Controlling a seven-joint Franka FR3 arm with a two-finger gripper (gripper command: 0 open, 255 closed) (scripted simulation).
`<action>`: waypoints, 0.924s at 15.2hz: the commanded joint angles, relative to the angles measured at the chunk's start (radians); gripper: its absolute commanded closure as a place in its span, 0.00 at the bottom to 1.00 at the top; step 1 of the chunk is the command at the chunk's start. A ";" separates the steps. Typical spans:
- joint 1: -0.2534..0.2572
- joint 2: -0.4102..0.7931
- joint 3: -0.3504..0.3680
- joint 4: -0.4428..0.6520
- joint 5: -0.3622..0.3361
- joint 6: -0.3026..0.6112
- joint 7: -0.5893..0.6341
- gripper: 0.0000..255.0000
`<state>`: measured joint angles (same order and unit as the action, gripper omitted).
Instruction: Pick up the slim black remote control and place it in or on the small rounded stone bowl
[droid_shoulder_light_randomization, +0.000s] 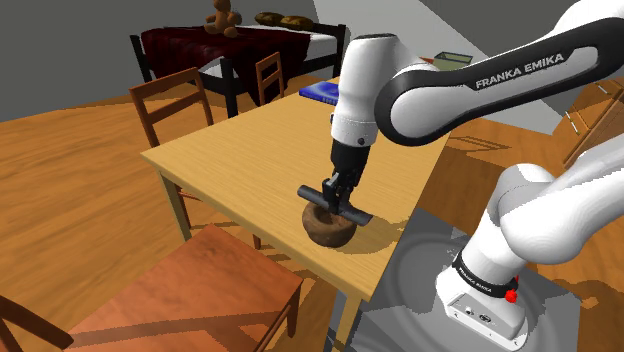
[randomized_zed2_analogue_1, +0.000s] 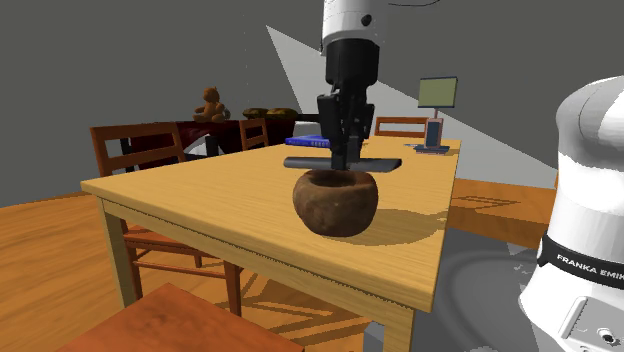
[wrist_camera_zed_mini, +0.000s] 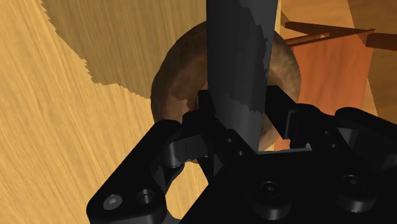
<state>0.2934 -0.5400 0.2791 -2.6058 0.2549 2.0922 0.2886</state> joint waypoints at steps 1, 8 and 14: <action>0.000 0.008 0.002 -0.012 0.002 0.020 -0.003 1.00; 0.000 0.008 0.002 -0.011 0.002 0.020 -0.002 1.00; 0.000 0.008 0.002 -0.012 0.002 0.020 -0.002 0.00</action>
<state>0.2934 -0.5321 0.2809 -2.6175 0.2567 2.1124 0.2861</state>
